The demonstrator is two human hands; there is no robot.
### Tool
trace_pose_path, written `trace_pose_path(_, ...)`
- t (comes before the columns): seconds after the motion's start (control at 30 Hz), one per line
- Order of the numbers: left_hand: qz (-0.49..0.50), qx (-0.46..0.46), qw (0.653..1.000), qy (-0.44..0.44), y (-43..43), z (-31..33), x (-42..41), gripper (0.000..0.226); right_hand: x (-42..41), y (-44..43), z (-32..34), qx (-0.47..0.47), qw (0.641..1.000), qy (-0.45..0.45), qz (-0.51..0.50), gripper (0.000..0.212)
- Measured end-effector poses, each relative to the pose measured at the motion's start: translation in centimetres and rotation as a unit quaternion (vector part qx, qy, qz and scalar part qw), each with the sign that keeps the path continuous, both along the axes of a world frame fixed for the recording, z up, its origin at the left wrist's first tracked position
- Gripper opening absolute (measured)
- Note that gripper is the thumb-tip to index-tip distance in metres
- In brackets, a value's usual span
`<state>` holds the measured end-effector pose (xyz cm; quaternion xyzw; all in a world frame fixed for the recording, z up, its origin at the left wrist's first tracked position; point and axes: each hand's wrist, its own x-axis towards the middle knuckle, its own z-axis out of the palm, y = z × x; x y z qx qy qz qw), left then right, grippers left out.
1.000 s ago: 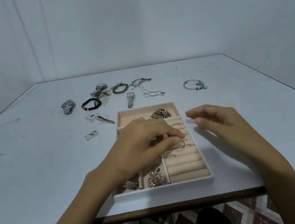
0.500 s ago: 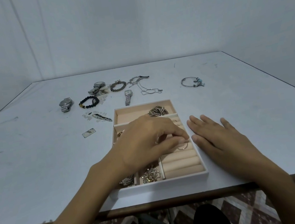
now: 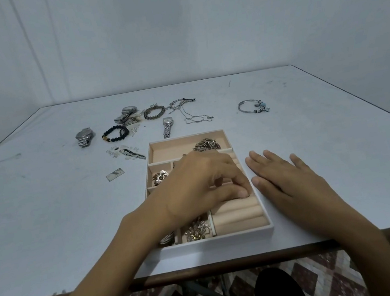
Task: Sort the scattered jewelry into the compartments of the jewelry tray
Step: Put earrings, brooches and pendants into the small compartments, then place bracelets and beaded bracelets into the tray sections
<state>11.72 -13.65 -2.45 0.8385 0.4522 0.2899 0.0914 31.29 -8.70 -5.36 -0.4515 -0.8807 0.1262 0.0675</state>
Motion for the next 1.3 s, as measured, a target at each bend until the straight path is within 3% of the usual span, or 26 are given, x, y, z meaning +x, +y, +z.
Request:
trace_pose_path(0.43,-0.011,0.003,0.999,0.041,0.2,-0.2,0.1,0.016,0.0,-0.1,0.1,-0.003,1.000,0.007,0.001,0.049)
trace_pose_path(0.63,0.000,0.000,1.000,0.003,0.1,0.4,-0.7,0.018,0.1,0.0,0.0,-0.003,1.000,0.004,0.001,0.050)
trace_pose_path(0.77,0.115,0.043,0.989,-0.080,0.9,0.9,-4.4,0.027,0.1,0.1,-0.1,-0.004,1.000,0.009,0.001,0.050)
trace_pose_path(0.9,0.270,0.059,0.953,-0.124,2.8,-0.4,-10.5,0.018,0.2,0.1,-0.2,-0.004,1.000,0.011,0.003,0.050)
trace_pose_path(1.07,0.400,-0.033,0.916,0.001,4.0,-2.6,-15.4,0.030,0.2,0.2,-0.2,0.001,1.000,0.025,0.009,0.049)
trace_pose_path(1.3,0.389,-0.060,0.918,0.051,3.8,-4.1,-15.1,0.035,0.7,1.6,1.9,0.008,0.999,0.040,0.031,0.041)
